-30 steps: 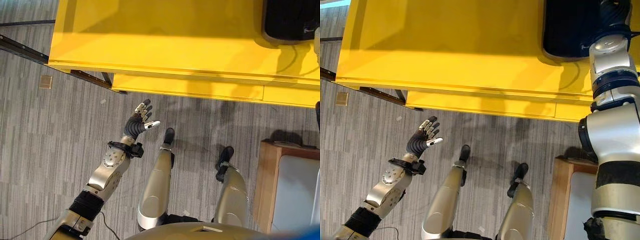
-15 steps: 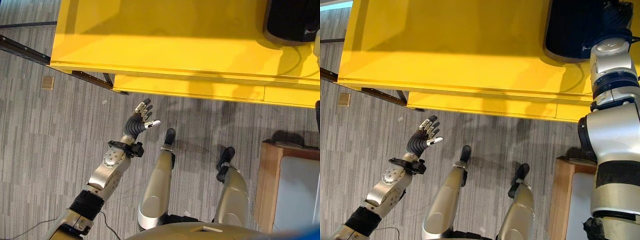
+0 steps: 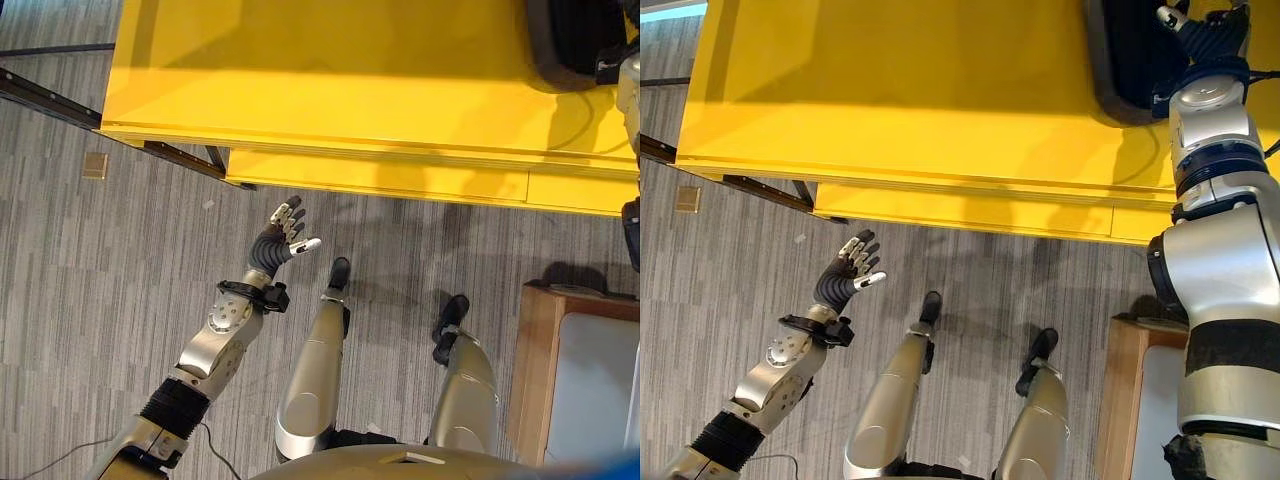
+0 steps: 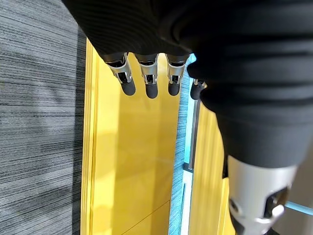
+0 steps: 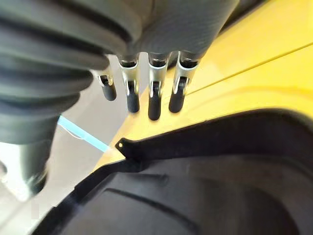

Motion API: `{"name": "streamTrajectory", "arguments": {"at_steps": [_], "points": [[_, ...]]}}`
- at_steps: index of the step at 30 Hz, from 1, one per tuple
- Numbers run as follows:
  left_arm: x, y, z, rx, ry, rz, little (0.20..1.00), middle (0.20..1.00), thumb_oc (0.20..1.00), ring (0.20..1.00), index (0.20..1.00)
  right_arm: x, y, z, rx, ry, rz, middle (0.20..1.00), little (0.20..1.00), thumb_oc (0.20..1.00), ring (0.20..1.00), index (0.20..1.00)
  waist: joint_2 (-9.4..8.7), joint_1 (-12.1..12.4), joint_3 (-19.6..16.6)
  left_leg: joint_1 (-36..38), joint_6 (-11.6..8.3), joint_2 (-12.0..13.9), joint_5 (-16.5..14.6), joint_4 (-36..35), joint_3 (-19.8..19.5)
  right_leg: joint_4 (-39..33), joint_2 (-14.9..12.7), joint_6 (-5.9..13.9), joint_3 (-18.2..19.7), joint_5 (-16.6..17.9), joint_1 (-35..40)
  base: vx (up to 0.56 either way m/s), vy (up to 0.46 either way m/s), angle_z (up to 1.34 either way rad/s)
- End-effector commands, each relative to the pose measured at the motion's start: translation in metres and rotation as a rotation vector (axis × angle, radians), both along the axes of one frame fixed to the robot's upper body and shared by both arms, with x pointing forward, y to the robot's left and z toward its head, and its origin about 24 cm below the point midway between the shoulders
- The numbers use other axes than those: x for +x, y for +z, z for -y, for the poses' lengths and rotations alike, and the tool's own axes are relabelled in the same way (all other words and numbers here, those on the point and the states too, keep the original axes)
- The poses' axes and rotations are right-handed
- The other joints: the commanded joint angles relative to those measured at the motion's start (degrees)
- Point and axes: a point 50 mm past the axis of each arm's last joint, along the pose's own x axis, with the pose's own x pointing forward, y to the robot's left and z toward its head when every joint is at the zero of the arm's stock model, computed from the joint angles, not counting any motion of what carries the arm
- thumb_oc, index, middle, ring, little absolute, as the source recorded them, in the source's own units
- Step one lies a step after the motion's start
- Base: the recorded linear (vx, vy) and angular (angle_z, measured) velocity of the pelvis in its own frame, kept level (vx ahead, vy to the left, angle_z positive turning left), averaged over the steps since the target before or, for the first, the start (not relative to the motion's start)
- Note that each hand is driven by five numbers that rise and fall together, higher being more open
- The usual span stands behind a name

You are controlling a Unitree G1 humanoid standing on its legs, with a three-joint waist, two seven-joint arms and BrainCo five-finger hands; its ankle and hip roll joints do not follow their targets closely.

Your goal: Move parts from the plastic box to the shelf.

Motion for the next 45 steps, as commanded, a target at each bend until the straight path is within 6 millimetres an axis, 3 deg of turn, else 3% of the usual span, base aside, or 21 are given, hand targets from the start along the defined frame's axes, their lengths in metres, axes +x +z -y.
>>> {"name": "streamTrajectory", "arguments": {"at_steps": [1,11,25,31,37,45], "points": [[-0.004,0.017,-0.001,0.001,-0.02,0.093,1.0,1.0,1.0,1.0,1.0,-0.011,0.045,-0.008,-0.057,0.014,0.154,1.0,1.0,1.0,1.0,1.0,-1.57,0.3,-1.9,-3.0,2.42,-0.2,-0.4,3.0,3.3,3.1,2.5,-1.5,1.6,-1.5,2.1,0.0,0.011,0.05],[-0.004,0.014,-0.003,0.003,-0.013,0.081,1.0,1.0,1.0,1.0,1.0,-0.009,0.047,-0.016,-0.029,0.052,0.188,1.0,1.0,1.0,1.0,1.0,-2.05,-0.4,-1.7,-2.8,2.36,0.1,-0.6,3.2,3.8,3.3,2.7,-1.55,2.0,-1.4,2.0,0.0,0.004,0.02],[-0.007,0.009,-0.012,-0.003,0.026,0.059,1.0,1.0,1.0,1.0,1.0,-0.002,0.035,-0.031,-0.02,0.171,0.244,1.0,1.0,1.0,1.0,1.0,-2.6,-2.3,-1.5,-1.8,2.03,0.7,-0.7,3.4,4.5,3.3,3.0,-1.67,2.9,-1.2,2.3,-0.01,0.003,-0.03],[-0.009,0.005,-0.016,-0.011,0.045,0.042,1.0,1.0,1.0,1.0,1.0,-0.003,0.023,-0.031,0.005,0.222,0.276,1.0,1.0,1.0,1.0,1.0,-2.81,-3.4,-0.9,-1.6,1.97,1.1,-0.7,3.5,4.9,3.3,3.2,-1.73,3.1,-1.1,2.2,-0.01,0.0,-0.03],[-0.013,-0.002,-0.021,-0.018,0.064,0.011,1.0,1.0,1.0,1.0,1.0,-0.003,0.004,-0.044,0.038,0.33,0.315,1.0,1.0,1.0,1.0,1.0,-3.03,-4.2,-0.2,-1.6,1.91,1.5,-0.7,3.7,5.2,3.6,3.2,-1.91,3.4,-1.1,1.9,-0.02,-0.002,-0.04],[-0.014,-0.002,-0.023,-0.018,0.067,0.011,1.0,1.0,1.0,1.0,1.0,-0.001,-0.016,-0.037,0.06,0.305,0.283,1.0,1.0,1.0,1.0,1.0,-2.63,-4.4,0.3,-1.8,1.77,1.7,-0.6,3.9,5.4,3.7,3.1,-1.81,3.3,-1.0,1.8,-0.01,-0.001,-0.02]]}}
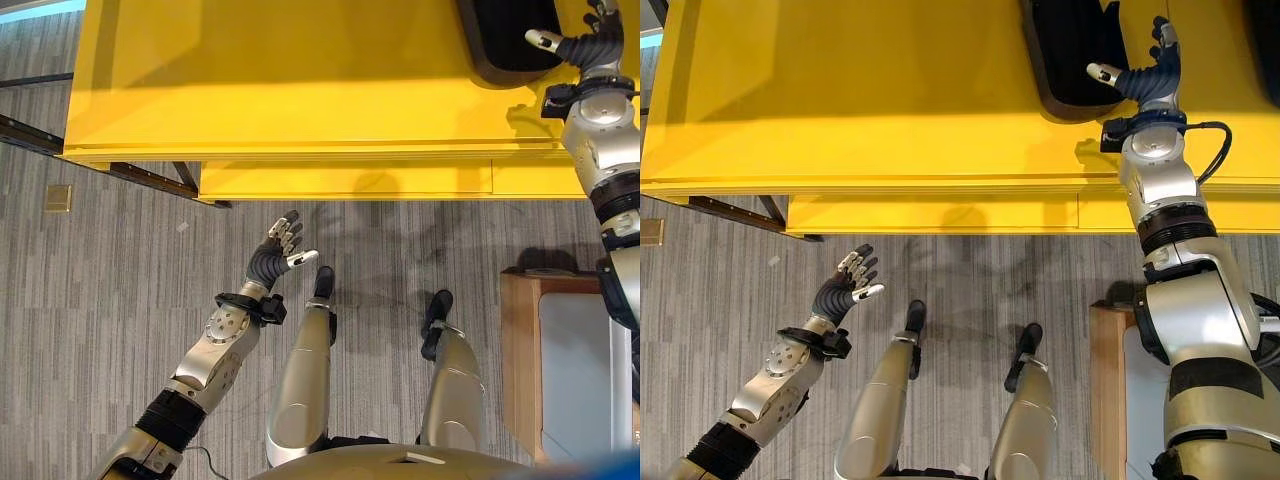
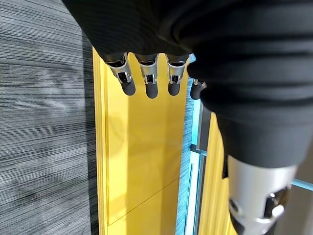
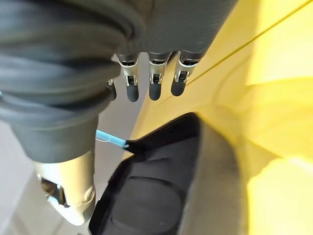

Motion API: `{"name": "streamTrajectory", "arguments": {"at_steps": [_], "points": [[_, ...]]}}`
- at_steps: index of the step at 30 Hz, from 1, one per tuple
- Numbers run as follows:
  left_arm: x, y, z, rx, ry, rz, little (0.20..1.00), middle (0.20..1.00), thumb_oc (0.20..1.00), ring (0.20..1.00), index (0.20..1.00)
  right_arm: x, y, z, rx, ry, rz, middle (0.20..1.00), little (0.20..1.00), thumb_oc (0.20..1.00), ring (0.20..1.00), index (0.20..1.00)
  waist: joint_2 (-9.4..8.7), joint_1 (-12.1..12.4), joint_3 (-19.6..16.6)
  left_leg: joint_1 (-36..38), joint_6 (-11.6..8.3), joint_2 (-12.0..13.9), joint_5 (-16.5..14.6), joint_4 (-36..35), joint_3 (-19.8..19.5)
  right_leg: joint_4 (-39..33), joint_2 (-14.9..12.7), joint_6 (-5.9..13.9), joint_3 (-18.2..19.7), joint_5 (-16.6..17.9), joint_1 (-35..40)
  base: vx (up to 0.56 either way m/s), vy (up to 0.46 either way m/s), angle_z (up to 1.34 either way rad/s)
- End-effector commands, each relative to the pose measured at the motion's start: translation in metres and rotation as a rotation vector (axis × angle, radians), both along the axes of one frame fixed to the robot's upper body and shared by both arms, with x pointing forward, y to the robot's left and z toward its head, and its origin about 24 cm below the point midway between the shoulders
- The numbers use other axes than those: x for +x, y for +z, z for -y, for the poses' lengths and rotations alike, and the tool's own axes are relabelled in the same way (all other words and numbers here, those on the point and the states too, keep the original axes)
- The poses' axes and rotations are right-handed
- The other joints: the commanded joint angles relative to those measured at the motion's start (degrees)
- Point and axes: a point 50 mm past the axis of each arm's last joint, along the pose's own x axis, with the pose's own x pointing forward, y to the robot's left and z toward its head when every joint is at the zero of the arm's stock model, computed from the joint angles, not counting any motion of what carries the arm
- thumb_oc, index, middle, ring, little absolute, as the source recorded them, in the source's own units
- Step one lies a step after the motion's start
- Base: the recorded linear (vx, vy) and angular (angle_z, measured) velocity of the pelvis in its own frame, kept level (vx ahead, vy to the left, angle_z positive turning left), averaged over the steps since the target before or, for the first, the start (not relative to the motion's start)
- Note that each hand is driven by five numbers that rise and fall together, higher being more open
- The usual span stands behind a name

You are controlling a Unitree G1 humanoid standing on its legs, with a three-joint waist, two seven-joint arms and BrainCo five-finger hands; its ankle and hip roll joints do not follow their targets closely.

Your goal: Move parts from the plastic box to the shelf.

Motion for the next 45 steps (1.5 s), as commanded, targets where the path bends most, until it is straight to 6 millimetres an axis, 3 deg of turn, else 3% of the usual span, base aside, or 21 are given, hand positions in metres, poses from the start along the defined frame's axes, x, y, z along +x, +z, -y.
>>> {"name": "streamTrajectory", "arguments": {"at_steps": [1,8,13,27,34,45], "points": [[-0.002,0.016,-0.016,-0.017,0.048,0.089,1.0,1.0,1.0,1.0,1.0,-0.009,0.035,0.002,0.004,0.0,0.157,1.0,1.0,1.0,1.0,1.0,-0.03,0.4,1.8,-0.4,0.95,1.4,0.1,1.2,3.1,3.6,2.8,-1.55,0.9,-2.0,3.8,0.0,0.0,0.0],[-0.002,0.016,-0.016,-0.009,0.044,0.089,1.0,1.0,1.0,1.0,1.0,-0.003,0.019,0.004,0.03,-0.004,0.091,1.0,1.0,1.0,1.0,1.0,0.11,0.7,1.9,-0.3,1.04,1.5,0.4,1.0,3.1,3.6,2.8,-1.57,0.8,-2.0,4.0,0.0,0.0,0.0],[-0.002,0.015,-0.016,-0.002,0.036,0.087,1.0,1.0,1.0,1.0,1.0,0.003,0.009,-0.005,0.011,0.013,0.033,1.0,1.0,1.0,1.0,1.0,0.16,1.0,2.1,-0.4,1.13,1.5,0.5,1.2,3.0,3.8,2.9,-1.6,0.7,-1.9,4.0,0.0,0.0,0.0],[-0.003,0.014,-0.017,0.008,0.035,0.083,1.0,1.0,1.0,1.0,1.0,0.007,0.016,-0.037,-0.07,0.122,0.055,1.0,1.0,1.0,1.0,1.0,-0.19,1.6,2.4,-0.5,1.47,1.5,0.5,1.2,3.1,3.9,2.9,-1.49,0.3,-1.8,4.2,0.0,0.0,0.0],[-0.002,0.015,-0.019,0.013,0.05,0.087,1.0,1.0,1.0,1.0,1.0,0.005,0.01,-0.052,-0.107,0.186,0.072,1.0,1.0,1.0,1.0,1.0,-0.54,1.5,2.6,-0.5,1.75,1.3,0.4,1.3,3.0,4.3,2.7,-1.49,0.3,-1.7,3.8,0.0,0.0,0.0],[-0.003,0.014,-0.021,0.015,0.067,0.087,1.0,1.0,1.0,1.0,1.0,0.007,0.001,-0.058,-0.07,0.209,0.058,1.0,1.0,1.0,1.0,1.0,-0.6,1.5,3.1,-0.9,1.99,1.3,0.2,1.8,3.1,4.6,2.6,-1.59,0.5,-1.7,3.6,0.0,0.001,0.0]]}}
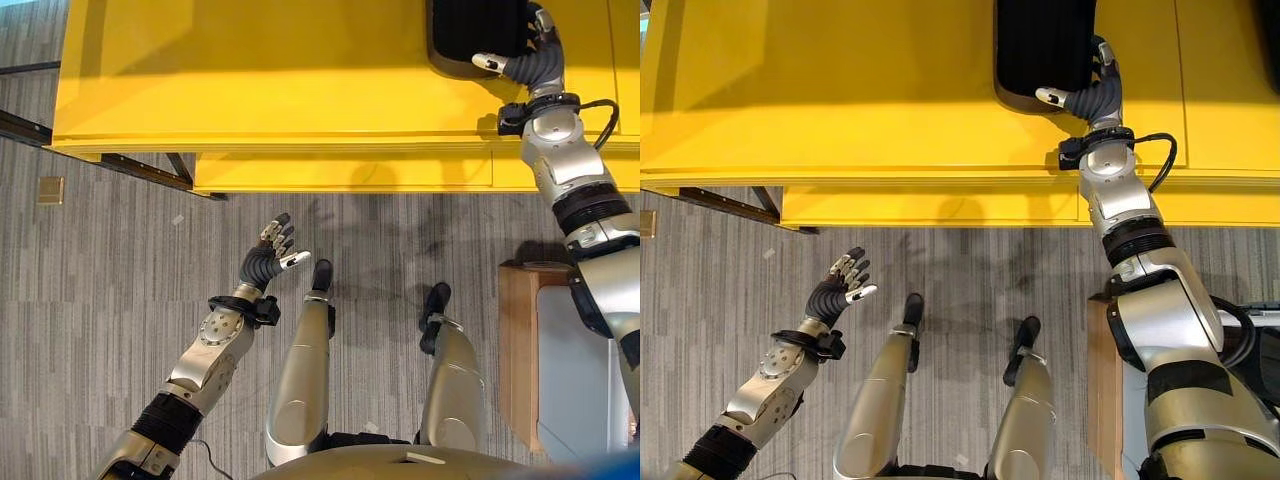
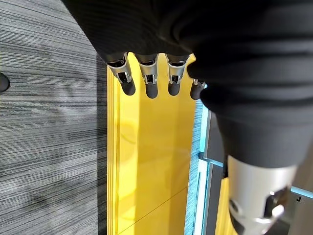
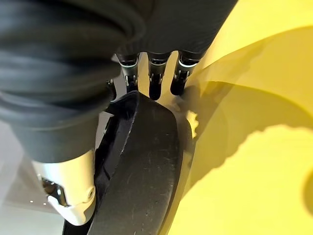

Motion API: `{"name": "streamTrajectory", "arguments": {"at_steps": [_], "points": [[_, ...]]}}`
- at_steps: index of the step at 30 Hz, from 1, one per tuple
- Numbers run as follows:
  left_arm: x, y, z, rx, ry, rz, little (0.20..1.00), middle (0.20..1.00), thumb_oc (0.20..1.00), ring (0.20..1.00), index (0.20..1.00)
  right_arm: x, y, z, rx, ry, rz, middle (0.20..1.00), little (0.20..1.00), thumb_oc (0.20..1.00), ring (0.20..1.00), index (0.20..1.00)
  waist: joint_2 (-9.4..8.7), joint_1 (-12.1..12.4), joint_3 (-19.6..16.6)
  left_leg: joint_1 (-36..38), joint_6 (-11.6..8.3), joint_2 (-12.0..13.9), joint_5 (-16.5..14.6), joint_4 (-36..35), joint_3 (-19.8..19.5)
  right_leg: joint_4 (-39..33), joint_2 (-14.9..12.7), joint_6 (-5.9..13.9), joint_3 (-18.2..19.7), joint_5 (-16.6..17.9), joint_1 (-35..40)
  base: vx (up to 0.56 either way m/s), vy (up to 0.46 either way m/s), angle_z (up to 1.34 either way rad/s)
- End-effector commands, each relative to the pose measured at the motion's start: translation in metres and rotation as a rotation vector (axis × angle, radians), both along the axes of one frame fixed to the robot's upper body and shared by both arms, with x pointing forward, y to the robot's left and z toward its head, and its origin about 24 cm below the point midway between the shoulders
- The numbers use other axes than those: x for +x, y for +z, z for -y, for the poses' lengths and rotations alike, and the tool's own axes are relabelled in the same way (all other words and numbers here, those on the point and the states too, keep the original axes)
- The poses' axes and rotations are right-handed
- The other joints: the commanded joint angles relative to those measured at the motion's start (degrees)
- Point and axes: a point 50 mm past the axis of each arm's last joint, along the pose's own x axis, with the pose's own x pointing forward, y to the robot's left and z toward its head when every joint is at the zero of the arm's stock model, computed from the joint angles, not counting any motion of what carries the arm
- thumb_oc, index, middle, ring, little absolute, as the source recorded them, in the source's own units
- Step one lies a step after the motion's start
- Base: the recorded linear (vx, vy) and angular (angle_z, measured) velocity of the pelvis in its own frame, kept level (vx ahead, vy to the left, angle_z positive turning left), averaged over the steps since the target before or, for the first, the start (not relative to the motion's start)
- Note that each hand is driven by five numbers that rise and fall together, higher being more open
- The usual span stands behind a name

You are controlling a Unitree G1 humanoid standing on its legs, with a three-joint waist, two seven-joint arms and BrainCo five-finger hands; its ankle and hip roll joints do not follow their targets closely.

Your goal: Move parts from the plastic box to the shelf.

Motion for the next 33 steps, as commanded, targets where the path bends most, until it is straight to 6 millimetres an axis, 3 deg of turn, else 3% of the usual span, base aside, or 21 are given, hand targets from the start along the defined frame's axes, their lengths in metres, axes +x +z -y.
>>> {"name": "streamTrajectory", "arguments": {"at_steps": [1,11,15,20,22,25,28,33], "points": [[-0.004,0.016,-0.012,0.008,0.033,0.093,1.0,1.0,1.0,1.0,1.0,-0.002,0.017,-0.011,-0.008,0.047,0.071,1.0,1.0,1.0,1.0,1.0,-0.43,1.2,1.0,-0.7,1.7,0.8,0.7,0.8,3.2,4.2,2.3,-1.34,0.7,-1.8,3.4,0.0,0.0,0.0],[-0.003,0.017,-0.015,0.005,0.061,0.101,1.0,1.0,1.0,1.0,1.0,-0.017,0.039,0.003,-0.016,-0.035,0.207,1.0,1.0,1.0,1.0,1.0,-0.81,0.4,0.9,-0.6,1.72,0.9,0.5,0.8,3.3,4.3,2.4,-1.32,0.9,-1.7,3.3,0.0,0.0,0.0],[-0.002,0.018,-0.016,0.005,0.09,0.107,1.0,1.0,1.0,1.0,1.0,-0.03,0.036,0.015,-0.023,-0.111,0.271,1.0,1.0,1.0,1.0,1.0,-1.03,-0.5,0.9,-0.7,1.84,1.0,0.3,0.9,3.3,4.4,2.5,-1.31,1.1,-1.8,3.1,0.0,0.0,0.0],[-0.003,0.019,-0.019,-0.001,0.127,0.12,1.0,1.0,1.0,1.0,1.0,-0.05,0.022,0.024,-0.009,-0.151,0.339,1.0,1.0,1.0,1.0,1.0,-1.23,-1.5,0.8,-0.8,1.94,1.1,0.0,1.2,3.2,4.9,2.6,-1.33,1.3,-2.0,2.9,0.0,0.001,-0.01],[-0.006,0.019,-0.021,0.0,0.147,0.119,1.0,1.0,1.0,1.0,1.0,-0.07,0.008,0.028,-0.003,-0.195,0.401,1.0,1.0,1.0,1.0,1.0,-1.06,-2.4,0.7,-0.8,1.94,1.2,-0.2,1.6,3.4,5.4,2.6,-1.26,1.5,-2.4,2.6,-0.01,-0.001,-0.07],[-0.007,0.018,-0.022,0.009,0.149,0.115,1.0,1.0,1.0,1.0,1.0,-0.077,0.002,0.026,-0.009,-0.195,0.413,1.0,1.0,1.0,1.0,1.0,-1.1,-2.6,0.5,-0.8,1.91,1.2,-0.2,1.5,3.4,5.3,2.7,-1.27,1.6,-2.5,2.7,0.0,-0.008,-0.05],[-0.011,0.016,-0.024,0.014,0.147,0.107,1.0,1.0,1.0,1.0,1.0,-0.097,-0.011,0.017,0.001,-0.131,0.456,1.0,1.0,1.0,1.0,1.0,-1.25,-3.3,0.1,-0.2,1.71,1.4,0.0,1.3,3.4,5.3,2.8,-1.26,1.7,-2.6,3.1,-0.01,-0.017,-0.05],[-0.015,0.011,-0.026,0.025,0.148,0.087,1.0,1.0,1.0,1.0,1.0,-0.113,-0.034,0.003,0.042,-0.016,0.437,1.0,1.0,1.0,1.0,1.0,-1.54,-4.0,-0.5,1.5,1.44,1.8,0.5,0.4,3.4,4.8,3.1,-1.29,1.9,-2.5,4.3,-0.01,-0.014,-0.06]]}}
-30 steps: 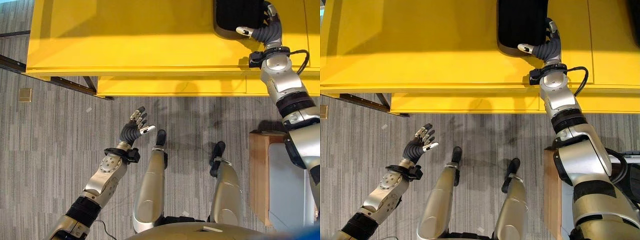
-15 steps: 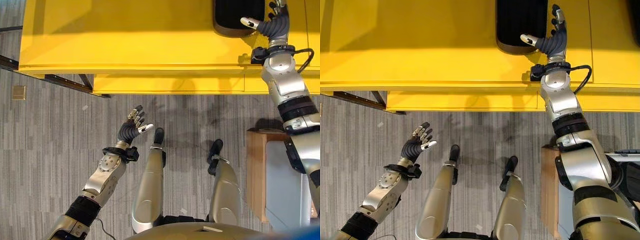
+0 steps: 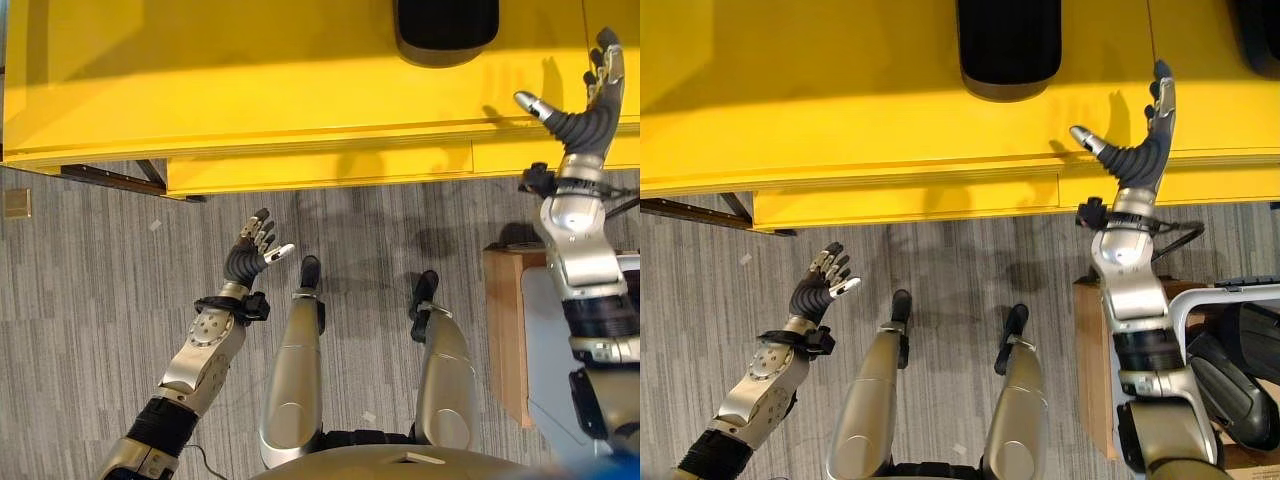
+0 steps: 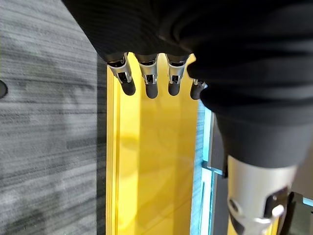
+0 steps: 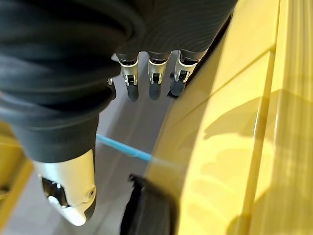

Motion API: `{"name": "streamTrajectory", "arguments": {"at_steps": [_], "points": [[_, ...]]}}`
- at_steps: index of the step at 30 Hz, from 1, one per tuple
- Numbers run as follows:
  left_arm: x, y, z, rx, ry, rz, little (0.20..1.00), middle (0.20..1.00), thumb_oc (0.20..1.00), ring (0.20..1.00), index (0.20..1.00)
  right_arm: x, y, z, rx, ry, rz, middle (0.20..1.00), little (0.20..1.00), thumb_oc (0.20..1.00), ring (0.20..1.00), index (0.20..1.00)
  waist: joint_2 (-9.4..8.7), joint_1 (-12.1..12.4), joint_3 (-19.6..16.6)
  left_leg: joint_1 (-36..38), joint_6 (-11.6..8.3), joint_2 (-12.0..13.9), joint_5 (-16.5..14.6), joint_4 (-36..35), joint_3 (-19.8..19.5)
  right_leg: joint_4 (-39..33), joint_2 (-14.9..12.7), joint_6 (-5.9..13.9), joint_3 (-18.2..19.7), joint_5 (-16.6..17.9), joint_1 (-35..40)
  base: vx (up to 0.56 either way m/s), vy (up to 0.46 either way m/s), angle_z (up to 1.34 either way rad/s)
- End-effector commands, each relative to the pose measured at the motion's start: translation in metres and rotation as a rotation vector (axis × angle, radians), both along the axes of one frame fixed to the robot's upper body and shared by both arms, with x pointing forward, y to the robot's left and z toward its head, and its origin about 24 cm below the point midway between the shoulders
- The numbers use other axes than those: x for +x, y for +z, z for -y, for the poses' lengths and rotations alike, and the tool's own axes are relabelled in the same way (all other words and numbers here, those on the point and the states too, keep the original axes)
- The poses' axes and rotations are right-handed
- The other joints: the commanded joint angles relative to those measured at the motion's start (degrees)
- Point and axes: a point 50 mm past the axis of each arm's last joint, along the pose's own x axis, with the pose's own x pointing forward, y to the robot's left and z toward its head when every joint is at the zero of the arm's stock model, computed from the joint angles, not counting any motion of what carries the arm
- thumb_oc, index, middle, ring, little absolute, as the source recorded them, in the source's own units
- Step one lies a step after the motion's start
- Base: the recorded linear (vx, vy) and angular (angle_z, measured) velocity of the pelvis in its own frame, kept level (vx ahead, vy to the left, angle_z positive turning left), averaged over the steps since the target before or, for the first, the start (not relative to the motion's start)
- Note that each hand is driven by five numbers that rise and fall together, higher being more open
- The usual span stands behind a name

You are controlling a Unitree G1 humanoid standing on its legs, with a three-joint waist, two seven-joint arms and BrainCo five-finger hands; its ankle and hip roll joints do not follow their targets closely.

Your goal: Move parts from the plastic box to the shelf.

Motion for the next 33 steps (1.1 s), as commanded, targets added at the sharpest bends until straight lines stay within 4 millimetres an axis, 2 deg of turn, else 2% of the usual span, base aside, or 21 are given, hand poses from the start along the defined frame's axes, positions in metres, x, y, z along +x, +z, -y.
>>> {"name": "streamTrajectory", "arguments": {"at_steps": [1,2,3,4,9,13,14,18,20,21,23,24,25,26,28,29,30,31,32,33], "points": [[-0.012,0.007,-0.005,0.036,0.008,0.058,1.0,1.0,1.0,1.0,1.0,-0.016,0.006,-0.001,-0.025,0.085,0.089,1.0,1.0,1.0,1.0,1.0,-0.23,-0.9,-3.3,1.7,1.07,1.1,2.2,-1.5,2.1,2.5,2.6,-1.09,0.2,-1.3,5.7,0.02,-0.041,-0.07],[-0.014,0.001,-0.004,0.036,-0.004,0.035,1.0,1.0,1.0,1.0,1.0,-0.023,-0.013,-0.004,0.003,0.141,0.032,1.0,1.0,1.0,1.0,1.0,-0.61,-1.3,-4.0,3.9,0.83,1.6,2.9,-3.1,2.2,0.8,3.1,-1.1,0.0,-1.0,7.8,0.02,-0.037,-0.12],[-0.014,0.001,-0.004,0.036,-0.004,0.035,1.0,1.0,1.0,1.0,1.0,-0.023,-0.013,-0.004,0.003,0.141,0.032,1.0,1.0,1.0,1.0,1.0,-0.61,-1.3,-4.0,4.0,0.83,1.6,2.9,-3.1,2.2,0.8,3.1,-1.1,0.0,-1.0,7.9,0.05,-0.06,-0.08],[-0.016,-0.003,-0.003,0.035,-0.015,0.018,1.0,1.0,1.0,1.0,1.0,-0.03,-0.031,-0.009,0.033,0.218,-0.034,1.0,1.0,1.0,1.0,1.0,-1.05,-1.8,-5.0,7.0,0.66,2.5,3.7,-5.6,2.4,-1.4,3.7,-0.94,-0.2,-0.4,10.6,0.06,-0.056,-0.13],[-0.022,-0.011,-0.009,0.046,-0.013,-0.015,1.0,1.0,1.0,1.0,1.0,-0.047,-0.064,-0.013,0.095,0.333,-0.167,1.0,1.0,1.0,1.0,1.0,-1.58,-2.8,-8.4,15.9,-0.28,5.2,7.5,-14.7,3.4,-7.9,5.5,-0.57,-0.4,0.8,17.0,0.07,-0.077,-0.24],[-0.032,-0.02,-0.014,0.041,-0.013,-0.054,1.0,1.0,1.0,1.0,1.0,-0.06,-0.093,-0.011,0.139,0.386,-0.303,1.0,1.0,1.0,1.0,1.0,-1.21,-3.7,-13.4,24.0,-1.33,8.0,11.5,-24.1,5.8,-13.8,7.9,-0.36,0.1,1.8,22.3,0.08,-0.084,-0.22],[-0.032,-0.021,-0.014,0.041,-0.013,-0.055,1.0,1.0,1.0,1.0,1.0,-0.061,-0.093,-0.011,0.139,0.386,-0.305,1.0,1.0,1.0,1.0,1.0,-1.18,-3.5,-13.3,24.6,-1.37,8.0,11.7,-24.6,6.1,-14.1,8.1,-0.38,0.2,1.9,22.7,0.06,-0.099,-0.19],[-0.04,-0.03,-0.012,0.029,-0.019,-0.091,1.0,1.0,1.0,1.0,1.0,-0.069,-0.101,-0.007,0.132,0.391,-0.351,1.0,1.0,1.0,1.0,1.0,-0.21,-4.1,-17.0,29.1,-3.22,10.6,14.8,-29.4,7.6,-17.1,10.5,-1.01,0.6,1.3,26.5,0.05,-0.123,-0.28],[-0.044,-0.034,-0.011,0.01,-0.02,-0.107,1.0,1.0,1.0,1.0,1.0,-0.071,-0.105,-0.006,0.124,0.4,-0.372,1.0,1.0,1.0,1.0,1.0,0.21,-4.3,-18.1,30.4,-3.1,11.7,15.0,-29.7,8.0,-16.6,11.5,-1.55,1.1,0.5,27.0,0.03,-0.159,-0.09],[-0.049,-0.039,-0.009,0.0,-0.021,-0.126,1.0,1.0,1.0,1.0,1.0,-0.074,-0.106,-0.003,0.111,0.403,-0.385,1.0,1.0,1.0,1.0,1.0,0.61,-4.6,-19.1,31.7,-3.27,12.9,15.6,-29.8,8.5,-15.6,12.7,-2.43,1.4,-0.6,27.6,0.02,-0.108,-0.2],[-0.05,-0.041,-0.007,-0.01,-0.027,-0.131,1.0,1.0,1.0,1.0,1.0,-0.076,-0.106,-0.002,0.109,0.407,-0.391,1.0,1.0,1.0,1.0,1.0,0.89,-4.5,-19.1,32.1,-3.43,13.5,16.4,-29.6,8.5,-15.0,13.4,-3.13,1.6,-1.2,28.0,-0.01,-0.171,-0.13],[-0.051,-0.044,-0.005,-0.018,-0.034,-0.142,1.0,1.0,1.0,1.0,1.0,-0.078,-0.11,0.001,0.103,0.404,-0.415,1.0,1.0,1.0,1.0,1.0,1.26,-4.5,-19.0,32.0,-3.8,14.0,18.5,-29.2,8.1,-14.9,14.5,-4.29,1.6,-1.9,28.6,-0.04,-0.168,-0.04],[-0.051,-0.044,-0.004,-0.019,-0.035,-0.142,1.0,1.0,1.0,1.0,1.0,-0.078,-0.109,0.001,0.103,0.404,-0.415,1.0,1.0,1.0,1.0,1.0,1.33,-4.6,-18.9,32.0,-3.85,14.1,18.5,-29.2,8.0,-15.0,14.6,-4.33,1.5,-1.9,28.7,-0.06,-0.192,-0.08],[-0.051,-0.046,-0.002,-0.034,-0.036,-0.15,1.0,1.0,1.0,1.0,1.0,-0.081,-0.108,0.006,0.097,0.395,-0.417,1.0,1.0,1.0,1.0,1.0,1.34,-4.6,-18.8,31.5,-3.76,13.8,20.2,-28.5,8.3,-16.0,15.0,-5.12,0.9,-2.0,29.9,-0.03,-0.147,-0.05],[-0.049,-0.047,0.001,-0.039,-0.052,-0.151,1.0,1.0,1.0,1.0,1.0,-0.086,-0.112,0.013,0.09,0.371,-0.438,1.0,1.0,1.0,1.0,1.0,1.09,-5.4,-18.6,30.4,-3.53,13.9,22.0,-27.0,10.9,-17.5,14.9,-5.83,-0.1,-1.6,31.3,-0.04,-0.137,0.19],[-0.049,-0.047,0.001,-0.04,-0.053,-0.151,1.0,1.0,1.0,1.0,1.0,-0.086,-0.112,0.013,0.089,0.37,-0.439,1.0,1.0,1.0,1.0,1.0,1.12,-5.4,-18.6,30.4,-3.54,13.9,22.1,-26.9,10.8,-17.7,15.0,-5.84,-0.2,-1.5,31.5,-0.04,-0.129,0.25],[-0.048,-0.047,0.003,-0.037,-0.068,-0.148,1.0,1.0,1.0,1.0,1.0,-0.091,-0.116,0.017,0.094,0.357,-0.462,1.0,1.0,1.0,1.0,1.0,0.57,-5.9,-18.6,29.3,-2.55,12.2,20.5,-24.8,13.5,-19.5,14.6,-6.3,-0.9,-0.9,32.5,-0.02,-0.083,0.43],[-0.048,-0.047,0.003,-0.037,-0.068,-0.149,1.0,1.0,1.0,1.0,1.0,-0.091,-0.116,0.017,0.095,0.357,-0.462,1.0,1.0,1.0,1.0,1.0,0.51,-5.9,-18.6,29.2,-2.46,12.2,20.3,-24.5,13.5,-19.6,14.5,-6.23,-0.9,-0.9,32.7,-0.02,-0.114,0.46],[-0.05,-0.049,0.003,-0.04,-0.069,-0.155,1.0,1.0,1.0,1.0,1.0,-0.093,-0.119,0.016,0.098,0.362,-0.479,1.0,1.0,1.0,1.0,1.0,-0.01,-6.0,-18.5,29.0,-1.44,9.5,16.9,-22.8,14.1,-20.4,14.1,-6.06,-1.0,-0.5,33.3,0.0,-0.041,0.68],[-0.051,-0.049,0.002,-0.031,-0.065,-0.156,1.0,1.0,1.0,1.0,1.0,-0.094,-0.121,0.015,0.103,0.372,-0.489,1.0,1.0,1.0,1.0,1.0,-0.18,-5.4,-18.6,28.1,-0.31,5.9,14.7,-21.8,12.0,-21.5,13.8,-5.84,-0.8,0.5,33.6,0.0,-0.046,0.35]]}}
